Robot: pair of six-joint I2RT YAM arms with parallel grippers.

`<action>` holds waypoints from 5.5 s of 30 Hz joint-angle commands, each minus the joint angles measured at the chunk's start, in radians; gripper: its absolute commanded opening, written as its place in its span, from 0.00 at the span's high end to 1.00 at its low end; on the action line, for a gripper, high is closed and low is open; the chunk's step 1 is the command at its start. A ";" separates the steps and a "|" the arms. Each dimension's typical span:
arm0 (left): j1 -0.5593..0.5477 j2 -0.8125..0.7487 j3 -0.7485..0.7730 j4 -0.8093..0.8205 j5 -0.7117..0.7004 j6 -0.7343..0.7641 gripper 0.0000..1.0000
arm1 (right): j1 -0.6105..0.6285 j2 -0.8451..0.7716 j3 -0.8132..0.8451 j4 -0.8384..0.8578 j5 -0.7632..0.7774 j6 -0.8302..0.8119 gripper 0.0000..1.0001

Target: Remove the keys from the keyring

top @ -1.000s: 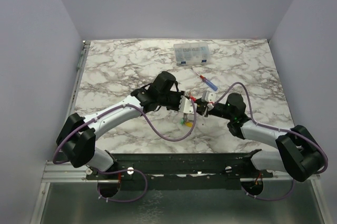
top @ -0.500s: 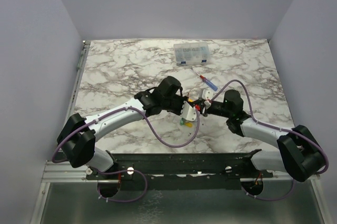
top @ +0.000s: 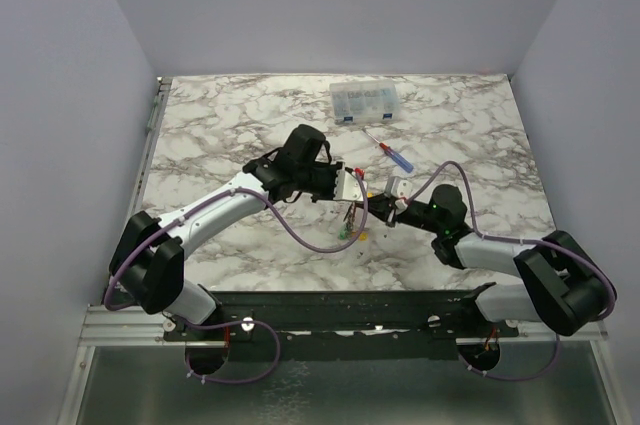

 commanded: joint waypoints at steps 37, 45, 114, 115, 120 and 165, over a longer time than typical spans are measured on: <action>-0.008 0.028 -0.032 0.063 0.164 -0.044 0.85 | 0.002 0.083 -0.011 0.220 -0.065 0.006 0.99; -0.016 0.031 -0.033 0.066 0.164 -0.050 0.79 | 0.002 0.091 -0.006 0.227 -0.071 0.005 0.99; 0.016 0.038 0.010 0.007 0.055 -0.041 0.79 | 0.001 -0.028 0.081 -0.152 -0.020 -0.057 0.99; 0.026 0.038 0.003 0.008 0.078 -0.038 0.78 | 0.002 -0.018 0.069 -0.110 -0.017 -0.047 0.99; 0.036 0.026 -0.048 0.103 0.115 -0.087 0.73 | 0.001 0.021 0.025 0.034 -0.031 -0.029 0.99; 0.048 0.084 -0.061 0.141 0.155 -0.331 0.88 | 0.002 0.042 -0.005 0.135 -0.052 -0.010 0.99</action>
